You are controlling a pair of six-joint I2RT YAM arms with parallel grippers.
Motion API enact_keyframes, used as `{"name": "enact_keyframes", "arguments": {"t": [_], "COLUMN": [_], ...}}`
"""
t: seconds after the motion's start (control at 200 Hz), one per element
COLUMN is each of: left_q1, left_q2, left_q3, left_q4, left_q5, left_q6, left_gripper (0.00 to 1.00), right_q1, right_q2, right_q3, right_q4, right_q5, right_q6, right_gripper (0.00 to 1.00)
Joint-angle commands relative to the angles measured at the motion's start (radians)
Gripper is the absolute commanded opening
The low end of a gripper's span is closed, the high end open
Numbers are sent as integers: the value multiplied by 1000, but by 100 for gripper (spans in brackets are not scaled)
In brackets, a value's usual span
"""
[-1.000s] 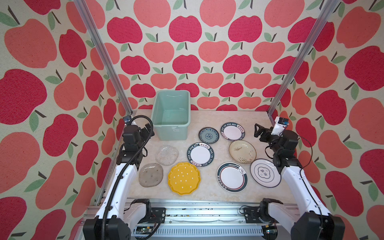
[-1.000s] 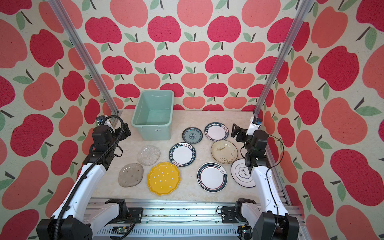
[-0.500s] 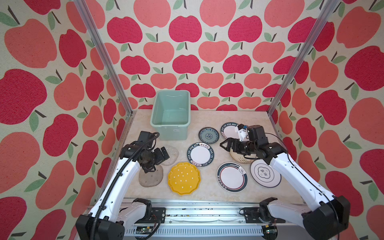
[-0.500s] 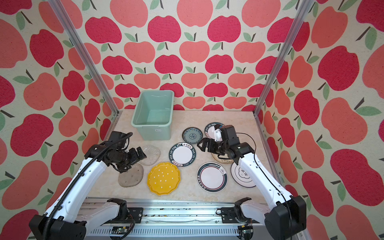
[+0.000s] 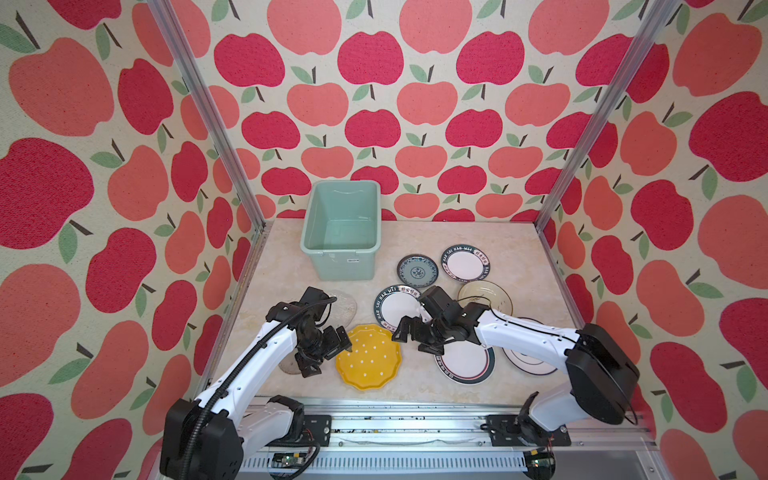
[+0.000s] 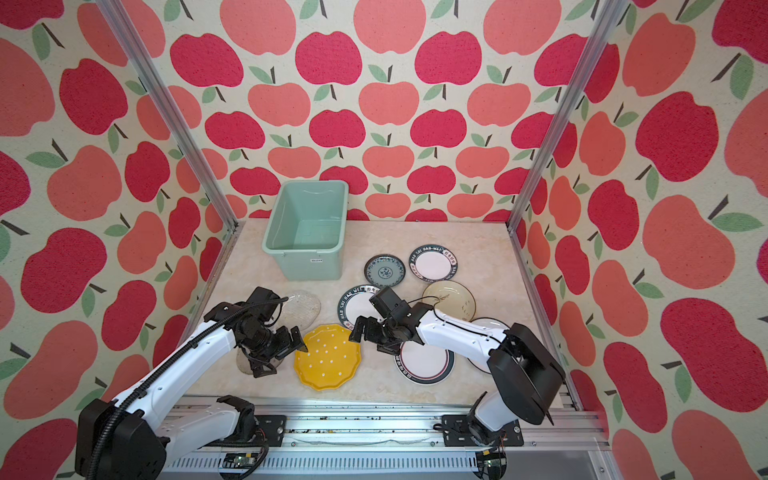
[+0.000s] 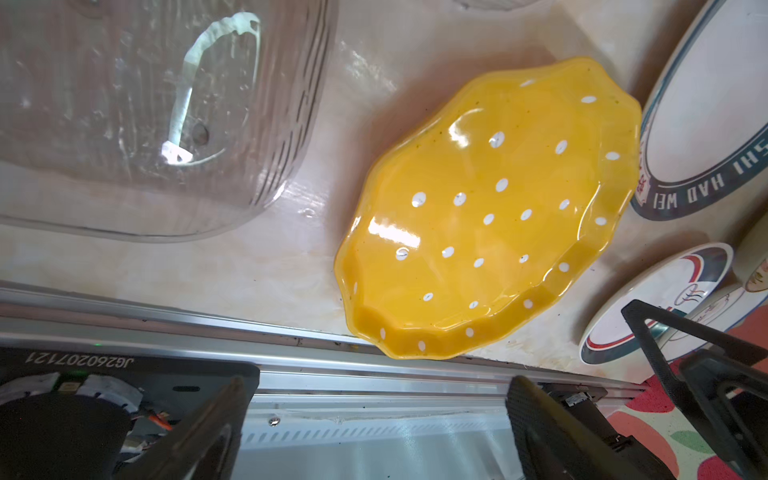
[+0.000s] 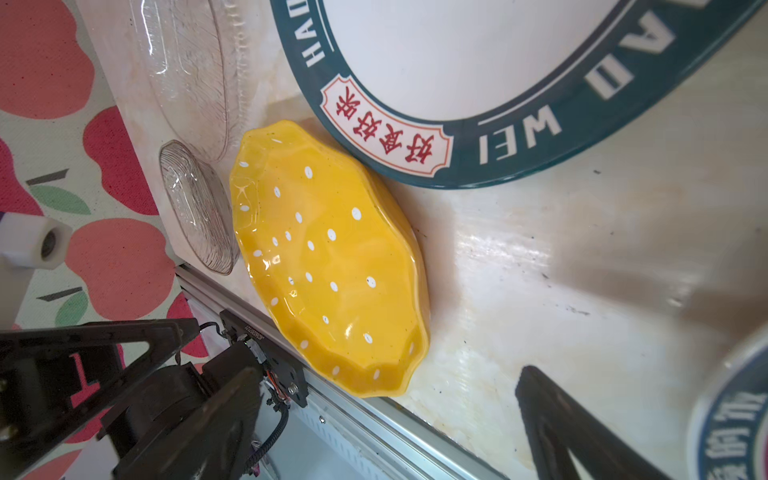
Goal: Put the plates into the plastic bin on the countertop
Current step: 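Move both grippers toward the yellow dotted plate from opposite sides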
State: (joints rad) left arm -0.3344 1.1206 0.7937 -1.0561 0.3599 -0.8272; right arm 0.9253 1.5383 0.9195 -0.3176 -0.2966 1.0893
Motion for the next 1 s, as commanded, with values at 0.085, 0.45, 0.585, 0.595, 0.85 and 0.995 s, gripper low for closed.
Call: {"name": "enact_keyframes", "arguments": {"t": [0.085,0.45,0.585,0.595,0.85,0.995], "left_q1": [-5,0,0,1,3,3], "left_q2": [5,60,77,79,110,139], "left_q3": [-96,-185,-192,-192,-195,-185], "left_q4": [156,398,431,433,470,485], "left_q5": [15,72,89,91,104,114], "left_q6": [-102,-119,-103,-103,-79,-65], "left_gripper": [100,100,99,99,97,96], "right_q1": [12,27,27,27,27,27], "right_q2": [62,172,213,216,231,208], "right_q3": [-4,21,31,31,22,2], "right_q4": [96,161,197,198,255,305], "right_q5": [24,-22,-62,-65,-101,-120], "right_q6": [112,122,125,124,129,132], "right_gripper": [99,99,97,97,93,89]}}
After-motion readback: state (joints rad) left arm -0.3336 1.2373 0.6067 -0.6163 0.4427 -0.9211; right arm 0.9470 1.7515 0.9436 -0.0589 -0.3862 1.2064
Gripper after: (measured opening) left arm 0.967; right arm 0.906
